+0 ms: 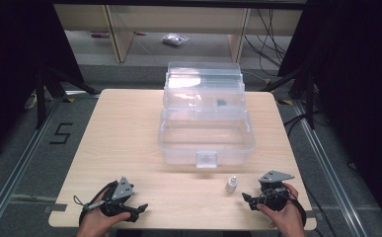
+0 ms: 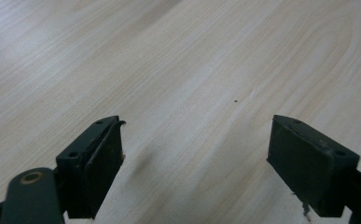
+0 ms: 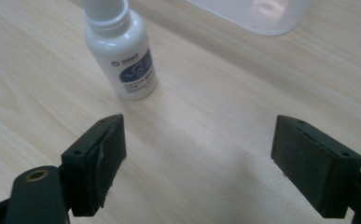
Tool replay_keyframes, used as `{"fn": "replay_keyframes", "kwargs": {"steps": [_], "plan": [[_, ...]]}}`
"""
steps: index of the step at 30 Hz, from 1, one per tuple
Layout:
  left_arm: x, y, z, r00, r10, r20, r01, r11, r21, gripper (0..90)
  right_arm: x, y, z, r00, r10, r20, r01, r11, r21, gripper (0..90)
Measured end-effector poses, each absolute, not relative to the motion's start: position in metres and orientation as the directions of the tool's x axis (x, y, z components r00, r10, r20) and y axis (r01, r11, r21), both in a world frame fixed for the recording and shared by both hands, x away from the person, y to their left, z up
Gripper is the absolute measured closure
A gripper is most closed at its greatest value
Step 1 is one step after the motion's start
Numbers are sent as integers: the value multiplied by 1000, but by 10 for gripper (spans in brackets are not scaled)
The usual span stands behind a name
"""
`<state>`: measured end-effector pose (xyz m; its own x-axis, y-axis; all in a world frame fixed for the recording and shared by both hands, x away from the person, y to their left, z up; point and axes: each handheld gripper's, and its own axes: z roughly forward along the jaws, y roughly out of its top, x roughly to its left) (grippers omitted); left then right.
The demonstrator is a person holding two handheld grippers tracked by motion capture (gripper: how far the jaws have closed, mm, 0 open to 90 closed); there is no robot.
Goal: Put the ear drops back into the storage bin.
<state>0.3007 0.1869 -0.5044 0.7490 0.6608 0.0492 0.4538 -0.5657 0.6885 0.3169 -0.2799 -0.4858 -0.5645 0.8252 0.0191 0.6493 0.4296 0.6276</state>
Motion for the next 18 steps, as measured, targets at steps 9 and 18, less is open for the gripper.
{"fn": "replay_keyframes", "kwargs": {"steps": [9, 18], "plan": [[301, 187, -504, 748, 661, 54, 452, -567, 688, 175, 315, -274, -481, -586, 810, 21, 657, 460, 597, 201], [301, 187, -504, 748, 661, 53, 452, -568, 688, 175, 315, -274, -478, -595, 804, 9, 655, 478, 585, 209]]}}
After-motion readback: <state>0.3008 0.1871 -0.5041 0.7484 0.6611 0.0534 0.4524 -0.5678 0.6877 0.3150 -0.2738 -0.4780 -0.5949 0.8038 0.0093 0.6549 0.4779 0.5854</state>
